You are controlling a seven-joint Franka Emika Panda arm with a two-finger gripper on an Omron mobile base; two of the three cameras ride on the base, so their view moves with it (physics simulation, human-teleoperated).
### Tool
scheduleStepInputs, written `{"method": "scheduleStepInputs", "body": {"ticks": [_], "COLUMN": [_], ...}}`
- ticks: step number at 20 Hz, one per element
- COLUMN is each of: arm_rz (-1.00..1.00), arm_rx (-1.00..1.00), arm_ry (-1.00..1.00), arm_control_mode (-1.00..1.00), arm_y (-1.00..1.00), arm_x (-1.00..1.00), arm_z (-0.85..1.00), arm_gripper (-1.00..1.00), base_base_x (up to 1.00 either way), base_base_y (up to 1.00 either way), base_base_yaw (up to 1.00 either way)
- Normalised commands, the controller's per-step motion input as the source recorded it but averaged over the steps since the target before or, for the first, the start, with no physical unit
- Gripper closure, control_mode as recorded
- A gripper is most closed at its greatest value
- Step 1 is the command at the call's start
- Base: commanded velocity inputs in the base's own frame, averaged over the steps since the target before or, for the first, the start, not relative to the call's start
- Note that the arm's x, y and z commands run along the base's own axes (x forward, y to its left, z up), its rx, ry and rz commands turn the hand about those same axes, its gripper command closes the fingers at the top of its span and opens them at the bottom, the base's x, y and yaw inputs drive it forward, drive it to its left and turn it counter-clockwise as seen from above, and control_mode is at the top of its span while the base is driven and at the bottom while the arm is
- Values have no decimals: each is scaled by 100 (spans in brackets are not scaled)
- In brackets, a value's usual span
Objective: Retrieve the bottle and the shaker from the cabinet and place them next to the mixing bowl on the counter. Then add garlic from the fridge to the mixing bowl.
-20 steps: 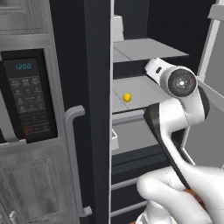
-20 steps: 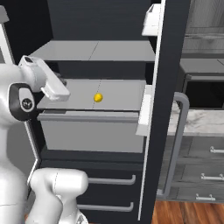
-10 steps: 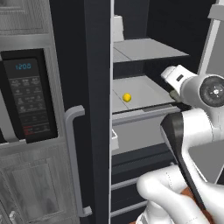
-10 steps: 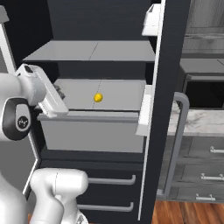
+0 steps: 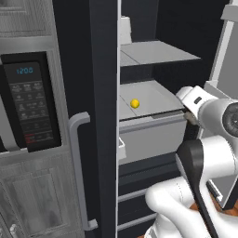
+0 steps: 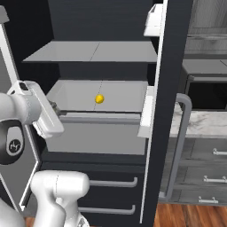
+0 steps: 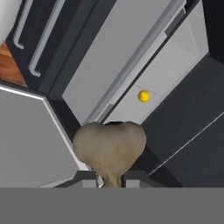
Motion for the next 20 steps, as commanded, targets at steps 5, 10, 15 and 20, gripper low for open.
{"method": "scheduleStepInputs", "body": {"ticks": [5,10,15,20], "arm_rz": [0,0,1,2], "arm_rx": [4,3,0,1], "arm_ry": [0,0,0,0], "arm_control_mode": [-100,-100,-100,-100], "arm_y": [0,0,0,-6], "arm_x": [-5,0,0,0], "arm_z": [-27,-8,-2,0], "arm_gripper": [100,100,100,100], "base_base_x": [0,0,0,0], "base_base_y": [0,0,0,0], "base_base_yaw": [0,0,0,0]}}
